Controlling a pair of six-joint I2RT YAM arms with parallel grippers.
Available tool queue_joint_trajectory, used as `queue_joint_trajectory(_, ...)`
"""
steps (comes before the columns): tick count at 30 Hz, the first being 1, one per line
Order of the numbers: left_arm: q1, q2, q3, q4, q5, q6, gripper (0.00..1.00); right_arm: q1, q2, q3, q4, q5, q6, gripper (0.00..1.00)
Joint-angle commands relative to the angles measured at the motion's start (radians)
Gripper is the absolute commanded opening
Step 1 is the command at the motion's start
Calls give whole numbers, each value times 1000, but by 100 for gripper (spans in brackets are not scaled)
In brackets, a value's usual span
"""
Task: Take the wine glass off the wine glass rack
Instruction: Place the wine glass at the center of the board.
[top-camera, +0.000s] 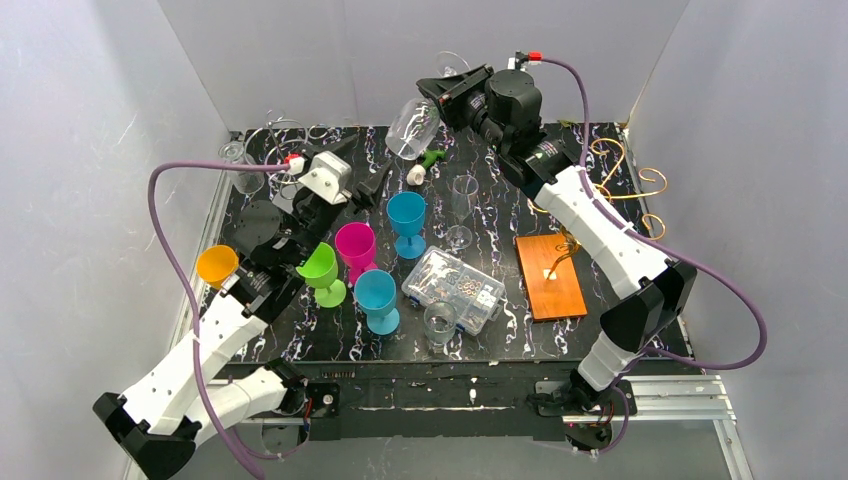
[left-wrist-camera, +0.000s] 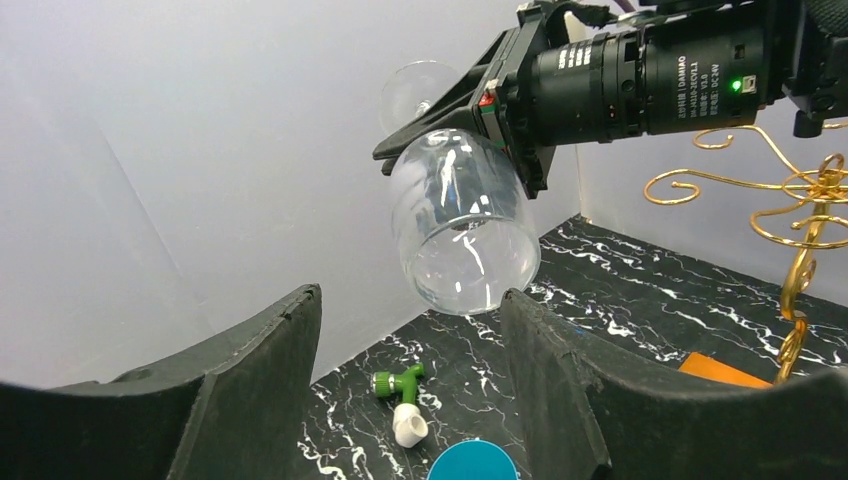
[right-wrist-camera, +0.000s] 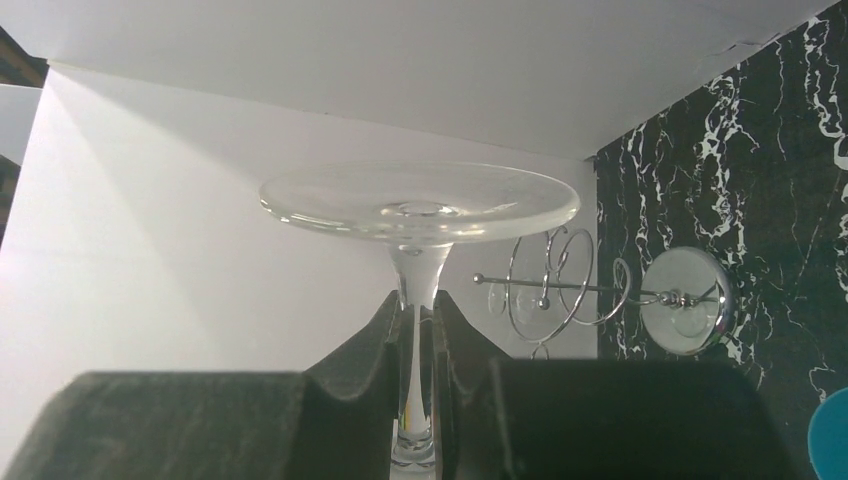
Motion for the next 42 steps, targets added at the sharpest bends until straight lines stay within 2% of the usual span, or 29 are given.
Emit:
queue_joint_trajectory(1,-4,20,10,60,-35,23,63,-3,-52,-5,112,20,49,1)
queue_joint_trajectory(11,-4,94,47,112,-90,3,56,-1,-48,-22,120,9,57,1)
queue_joint_trajectory(25,-3,193,102,135,-92,-44,47,23,-50,-69,192,14,89,1)
queue_joint_trajectory(32,-4,216,115,157,-119,-81,36,36,-64,-111,208,37,96,1)
queue_joint_trajectory(42,-4,207,101,159,-151,-102,31,53,-62,-136,256,31,87,1)
